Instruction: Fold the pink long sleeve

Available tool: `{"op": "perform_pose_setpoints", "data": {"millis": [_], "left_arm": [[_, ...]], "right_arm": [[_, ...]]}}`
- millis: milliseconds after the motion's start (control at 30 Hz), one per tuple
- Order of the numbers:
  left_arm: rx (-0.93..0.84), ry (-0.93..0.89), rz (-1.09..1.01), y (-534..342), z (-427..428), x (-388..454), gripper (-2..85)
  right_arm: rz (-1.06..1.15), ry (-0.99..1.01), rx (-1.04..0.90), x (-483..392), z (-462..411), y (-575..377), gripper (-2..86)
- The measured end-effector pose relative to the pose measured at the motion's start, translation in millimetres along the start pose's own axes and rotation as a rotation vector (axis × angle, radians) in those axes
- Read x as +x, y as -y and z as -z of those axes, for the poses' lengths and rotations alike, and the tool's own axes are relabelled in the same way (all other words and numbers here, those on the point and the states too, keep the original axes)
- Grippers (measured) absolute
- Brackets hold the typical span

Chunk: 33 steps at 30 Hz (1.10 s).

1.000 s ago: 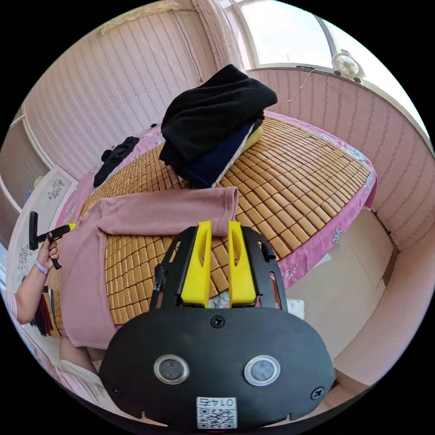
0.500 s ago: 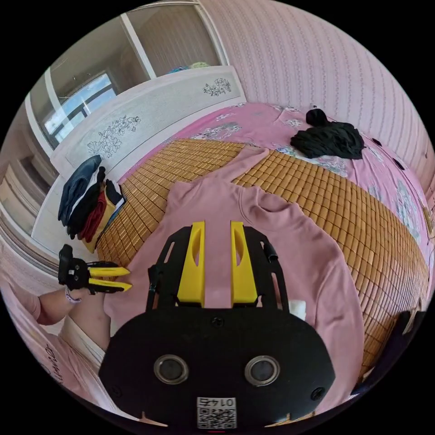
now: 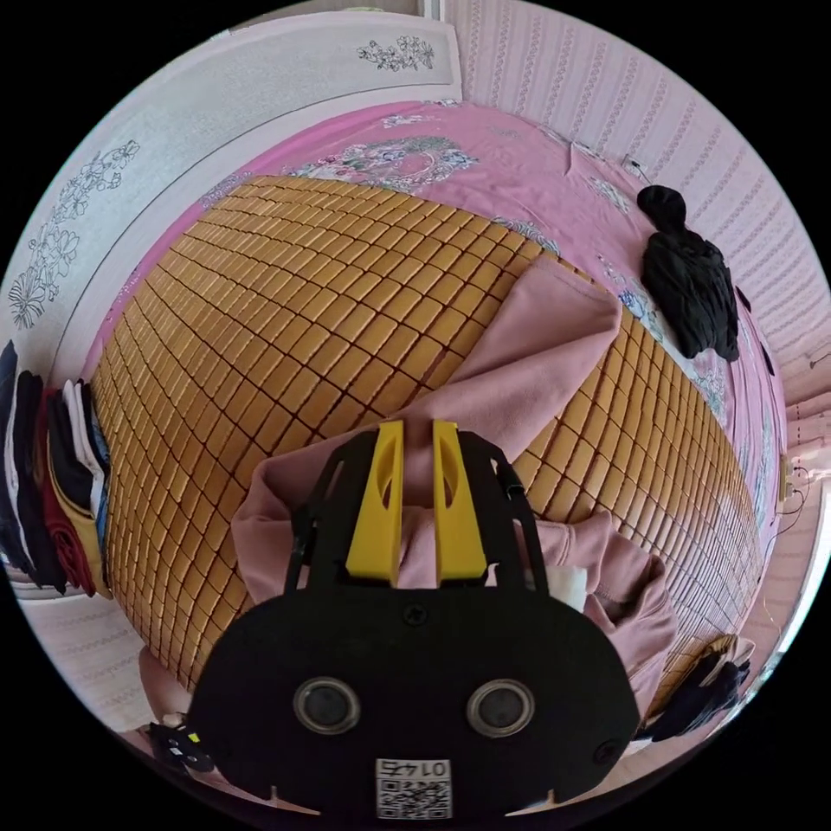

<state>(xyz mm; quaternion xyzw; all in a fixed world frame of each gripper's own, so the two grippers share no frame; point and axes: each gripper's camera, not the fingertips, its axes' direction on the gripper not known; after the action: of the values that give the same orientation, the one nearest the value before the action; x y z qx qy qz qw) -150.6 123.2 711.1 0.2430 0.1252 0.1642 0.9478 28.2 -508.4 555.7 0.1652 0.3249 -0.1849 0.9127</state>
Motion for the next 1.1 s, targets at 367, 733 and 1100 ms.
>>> {"op": "perform_pose_setpoints", "data": {"millis": [367,733,1100], "left_arm": [[0.021,-0.037,-0.015,-48,40,-11,9.8],[0.125,0.048,0.242,-141,139,-75,8.8],[0.256,0.403,0.651,-129,148,-189,12.7]], "right_arm": [[0.707,0.745,0.342,-18,137,-22,6.7],[0.567,0.331,0.127,-67,56,-55,10.4],[0.344,0.224,0.041,-104,-32,-21,10.1]]}}
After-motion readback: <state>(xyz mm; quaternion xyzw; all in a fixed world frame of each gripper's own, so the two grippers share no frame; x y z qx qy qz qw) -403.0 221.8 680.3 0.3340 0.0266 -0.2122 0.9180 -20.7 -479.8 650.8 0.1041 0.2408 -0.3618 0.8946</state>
